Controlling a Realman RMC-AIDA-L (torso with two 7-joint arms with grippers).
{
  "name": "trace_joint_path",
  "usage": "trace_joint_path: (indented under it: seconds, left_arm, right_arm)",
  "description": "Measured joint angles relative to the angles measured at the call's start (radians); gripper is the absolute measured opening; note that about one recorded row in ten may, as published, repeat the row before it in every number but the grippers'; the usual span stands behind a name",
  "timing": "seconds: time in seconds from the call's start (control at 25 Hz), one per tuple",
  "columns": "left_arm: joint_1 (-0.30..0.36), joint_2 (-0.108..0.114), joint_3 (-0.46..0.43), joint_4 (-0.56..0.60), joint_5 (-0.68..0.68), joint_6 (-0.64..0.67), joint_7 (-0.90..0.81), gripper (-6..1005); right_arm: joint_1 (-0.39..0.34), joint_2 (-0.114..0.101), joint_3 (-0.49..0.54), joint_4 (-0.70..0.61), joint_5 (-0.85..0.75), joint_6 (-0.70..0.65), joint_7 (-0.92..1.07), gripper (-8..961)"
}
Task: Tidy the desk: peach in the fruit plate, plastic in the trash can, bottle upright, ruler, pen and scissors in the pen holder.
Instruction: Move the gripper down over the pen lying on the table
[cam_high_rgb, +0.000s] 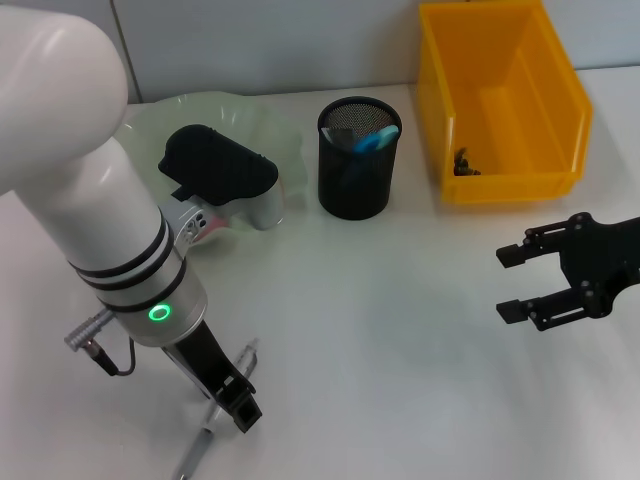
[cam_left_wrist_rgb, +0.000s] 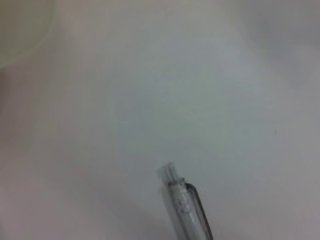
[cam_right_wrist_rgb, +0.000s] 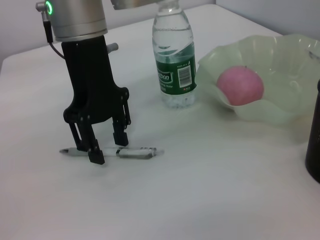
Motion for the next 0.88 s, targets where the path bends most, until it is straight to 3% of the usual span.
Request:
trace_joint_path:
  seconds: [0.88]
  left_arm:
    - [0.01,0.0,0.013,-0.002,0.0,-0.015,0.0,534]
  right_arm:
    - [-0.011,0.002,0.001,-0.015,0.0,-0.003,0.0,745]
